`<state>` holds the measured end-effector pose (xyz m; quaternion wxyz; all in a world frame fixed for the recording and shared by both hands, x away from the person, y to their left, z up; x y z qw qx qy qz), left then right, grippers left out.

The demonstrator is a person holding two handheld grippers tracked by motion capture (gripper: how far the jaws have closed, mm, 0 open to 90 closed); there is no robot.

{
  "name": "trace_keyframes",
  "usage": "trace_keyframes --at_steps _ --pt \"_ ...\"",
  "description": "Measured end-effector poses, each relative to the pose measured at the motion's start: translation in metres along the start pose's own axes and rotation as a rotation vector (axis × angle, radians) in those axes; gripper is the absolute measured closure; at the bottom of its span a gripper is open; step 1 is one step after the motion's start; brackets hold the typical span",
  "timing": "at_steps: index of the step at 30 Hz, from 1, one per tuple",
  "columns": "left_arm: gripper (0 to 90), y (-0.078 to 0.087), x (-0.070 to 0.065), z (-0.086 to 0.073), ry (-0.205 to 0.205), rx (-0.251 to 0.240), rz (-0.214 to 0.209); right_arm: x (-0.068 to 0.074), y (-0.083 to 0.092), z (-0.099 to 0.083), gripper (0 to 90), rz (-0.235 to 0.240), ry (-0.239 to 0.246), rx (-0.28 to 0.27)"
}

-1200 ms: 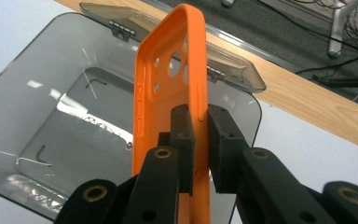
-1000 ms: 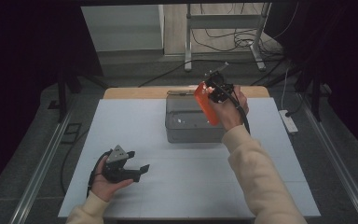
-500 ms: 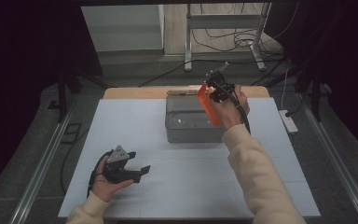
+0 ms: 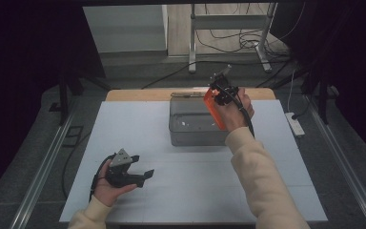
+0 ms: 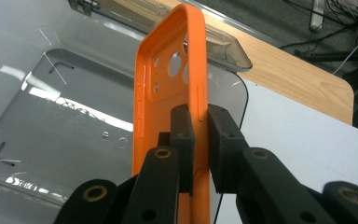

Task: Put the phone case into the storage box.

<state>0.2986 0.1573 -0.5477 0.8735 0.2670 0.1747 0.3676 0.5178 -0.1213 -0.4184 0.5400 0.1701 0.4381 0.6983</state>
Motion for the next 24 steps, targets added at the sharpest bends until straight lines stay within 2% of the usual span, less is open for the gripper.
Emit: trace_keyframes --at_steps 7,24 --pt "17.1 0.0 -0.001 0.0 -0.003 0.0 -0.007 -0.001 -0.006 -0.002 81.1 -0.036 -0.012 0.028" --pt "17.2 -0.002 -0.001 0.0 0.001 -0.002 -0.014 -0.003 -0.017 -0.005 81.1 -0.08 -0.03 0.071"
Point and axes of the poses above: each handheld gripper's, and its own axes: y roughly backward along the jaws, z roughly out of its top, x roughly to its left, the point moved 6 cm from there along -y, roughly forward along the jaws, and after that the axes turned 2 degrees about -y, right-handed, at the moved point
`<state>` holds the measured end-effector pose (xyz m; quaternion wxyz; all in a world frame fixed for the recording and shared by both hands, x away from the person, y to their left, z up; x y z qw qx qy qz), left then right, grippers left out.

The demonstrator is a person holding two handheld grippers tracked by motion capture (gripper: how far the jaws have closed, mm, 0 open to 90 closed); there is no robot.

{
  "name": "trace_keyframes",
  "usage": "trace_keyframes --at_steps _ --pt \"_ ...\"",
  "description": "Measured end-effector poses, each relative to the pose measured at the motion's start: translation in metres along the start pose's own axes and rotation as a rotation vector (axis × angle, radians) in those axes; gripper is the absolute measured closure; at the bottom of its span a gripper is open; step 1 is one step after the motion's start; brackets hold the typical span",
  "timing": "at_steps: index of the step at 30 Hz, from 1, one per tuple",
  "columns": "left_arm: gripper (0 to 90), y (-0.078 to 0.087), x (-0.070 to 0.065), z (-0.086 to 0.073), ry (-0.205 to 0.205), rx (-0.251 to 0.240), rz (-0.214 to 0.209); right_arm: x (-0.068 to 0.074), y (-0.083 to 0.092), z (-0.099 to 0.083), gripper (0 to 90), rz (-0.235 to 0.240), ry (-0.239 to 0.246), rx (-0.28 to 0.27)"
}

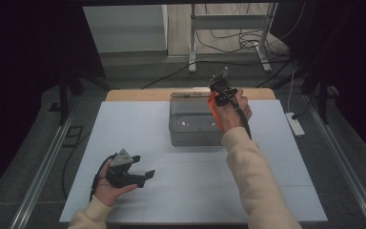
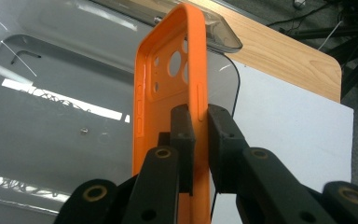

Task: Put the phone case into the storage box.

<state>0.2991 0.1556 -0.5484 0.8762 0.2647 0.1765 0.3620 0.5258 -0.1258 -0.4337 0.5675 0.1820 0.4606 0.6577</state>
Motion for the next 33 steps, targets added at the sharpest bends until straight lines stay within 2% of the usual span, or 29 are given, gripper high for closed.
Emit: trace_keyframes --at_steps 22,24,33 --pt "17.2 0.0 0.0 0.0 0.001 0.0 -0.002 0.001 -0.01 -0.003 81.1 -0.016 0.002 0.029" --pt "17.2 0.0 0.0 0.0 0.001 0.0 -0.002 0.001 -0.012 -0.004 81.1 -0.034 0.001 0.036" --pt "17.2 0.001 0.0 0.0 0.0 -0.003 0.0 0.002 -0.019 -0.006 81.1 -0.06 0.005 0.054"
Point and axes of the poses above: each handheld gripper's, and its own axes: y roughly backward along the jaws, z roughly out of its top, x roughly to its left, the point moved 6 cm from there along -y, roughly forward along the jaws, and after that the axes turned 2 degrees about -y, right-handed, at the moved point
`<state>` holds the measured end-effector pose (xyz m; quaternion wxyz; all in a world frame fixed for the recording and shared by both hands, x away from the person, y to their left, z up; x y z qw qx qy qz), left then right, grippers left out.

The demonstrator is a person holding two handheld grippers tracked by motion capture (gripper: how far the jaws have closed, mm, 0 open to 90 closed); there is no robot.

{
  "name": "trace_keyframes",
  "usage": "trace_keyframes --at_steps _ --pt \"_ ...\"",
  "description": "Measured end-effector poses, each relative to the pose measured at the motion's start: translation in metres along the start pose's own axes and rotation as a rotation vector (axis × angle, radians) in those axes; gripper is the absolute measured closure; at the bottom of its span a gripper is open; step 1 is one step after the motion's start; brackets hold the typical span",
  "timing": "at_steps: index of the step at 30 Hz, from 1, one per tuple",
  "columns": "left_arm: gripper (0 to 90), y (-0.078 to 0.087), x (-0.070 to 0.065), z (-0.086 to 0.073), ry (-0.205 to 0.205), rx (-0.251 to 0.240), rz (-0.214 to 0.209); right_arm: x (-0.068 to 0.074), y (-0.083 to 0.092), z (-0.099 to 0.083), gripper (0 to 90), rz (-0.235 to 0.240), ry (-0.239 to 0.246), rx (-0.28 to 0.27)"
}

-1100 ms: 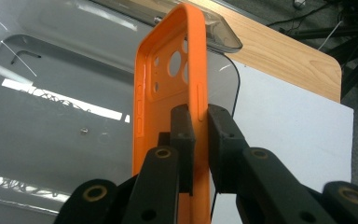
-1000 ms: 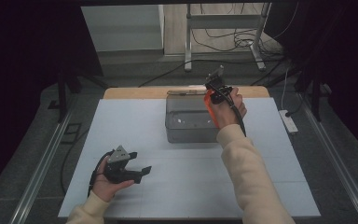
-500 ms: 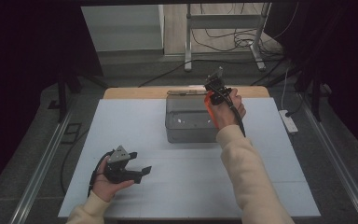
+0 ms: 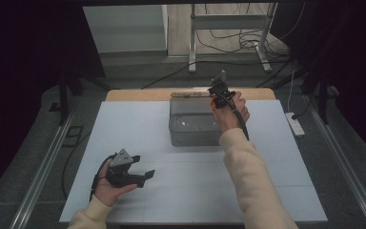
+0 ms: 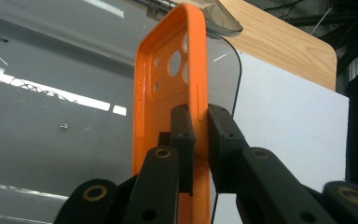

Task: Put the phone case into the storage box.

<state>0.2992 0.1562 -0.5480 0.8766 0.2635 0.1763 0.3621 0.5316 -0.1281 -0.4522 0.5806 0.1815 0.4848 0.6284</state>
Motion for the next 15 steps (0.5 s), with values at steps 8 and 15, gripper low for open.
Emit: trace_keyframes --at_steps 8,15 --pt "17.2 0.0 0.0 0.0 0.001 -0.001 -0.001 0.0 -0.006 -0.003 81.1 -0.009 0.003 0.01" --pt "17.4 0.0 0.0 0.0 0.0 -0.006 0.002 0.004 -0.012 -0.004 81.1 -0.027 0.017 0.021"
Point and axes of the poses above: each handheld gripper's, and its own axes: y roughly backward along the jaws, z roughly out of its top, x roughly to its left, the point moved 6 cm from there along -y, roughly forward along the jaws, and after that the axes turned 2 degrees about -y, right-handed, at the moved point
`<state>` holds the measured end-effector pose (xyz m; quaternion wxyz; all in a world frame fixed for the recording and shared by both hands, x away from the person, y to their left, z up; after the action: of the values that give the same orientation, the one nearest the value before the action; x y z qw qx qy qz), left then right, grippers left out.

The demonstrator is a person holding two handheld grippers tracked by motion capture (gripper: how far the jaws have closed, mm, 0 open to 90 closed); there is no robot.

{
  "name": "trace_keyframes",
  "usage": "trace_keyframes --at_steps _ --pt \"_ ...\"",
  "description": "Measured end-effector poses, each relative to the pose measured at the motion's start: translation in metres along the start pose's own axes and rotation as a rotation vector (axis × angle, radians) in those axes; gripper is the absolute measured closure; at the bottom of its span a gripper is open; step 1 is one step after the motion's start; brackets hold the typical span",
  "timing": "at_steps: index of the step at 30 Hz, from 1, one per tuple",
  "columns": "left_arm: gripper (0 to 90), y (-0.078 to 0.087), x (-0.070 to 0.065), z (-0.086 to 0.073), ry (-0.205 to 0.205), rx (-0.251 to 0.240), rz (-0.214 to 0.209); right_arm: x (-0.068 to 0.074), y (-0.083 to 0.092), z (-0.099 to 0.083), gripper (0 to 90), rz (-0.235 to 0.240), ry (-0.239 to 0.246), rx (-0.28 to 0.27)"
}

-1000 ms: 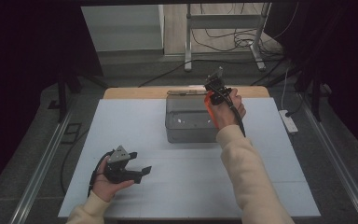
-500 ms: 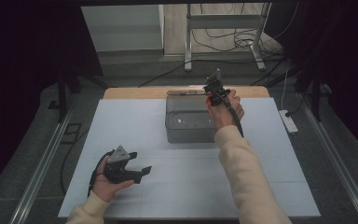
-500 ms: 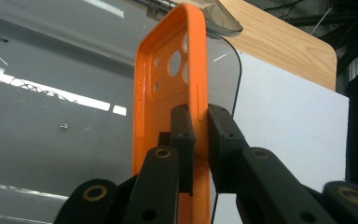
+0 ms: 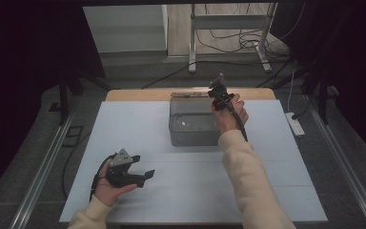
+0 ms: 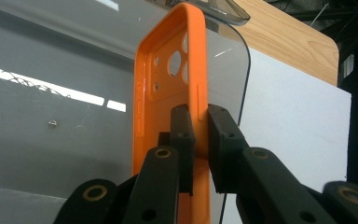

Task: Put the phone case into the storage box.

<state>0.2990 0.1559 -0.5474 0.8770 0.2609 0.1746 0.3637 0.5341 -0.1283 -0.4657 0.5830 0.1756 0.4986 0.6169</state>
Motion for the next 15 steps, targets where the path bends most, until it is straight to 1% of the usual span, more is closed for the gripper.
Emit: trace_keyframes --at_steps 6,10,11,15 --pt "17.5 0.0004 0.0 0.0003 -0.002 -0.002 0.0 0.0034 -0.0032 -0.0002 81.1 -0.014 0.015 0.01" --pt "17.4 0.0003 -0.0004 0.0003 -0.003 0.0 -0.004 0.0043 -0.0055 -0.0003 81.1 -0.016 0.017 0.012" --pt "17.4 0.0002 -0.0004 0.0002 -0.004 0.0 -0.004 0.0044 -0.007 -0.0007 81.1 -0.023 0.016 0.017" --pt "17.5 0.0013 -0.0006 0.001 -0.004 -0.009 -0.001 0.0044 -0.0081 -0.0014 81.1 -0.017 0.016 0.021"
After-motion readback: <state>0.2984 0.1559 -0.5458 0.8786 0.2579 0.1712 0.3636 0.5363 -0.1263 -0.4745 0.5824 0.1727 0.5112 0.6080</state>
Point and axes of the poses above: each handheld gripper's, and its own axes: y roughly backward along the jaws, z roughly out of its top, x roughly to its left, the point moved 6 cm from there along -y, roughly forward along the jaws, and after that the axes turned 2 degrees about -y, right-handed, at the moved point
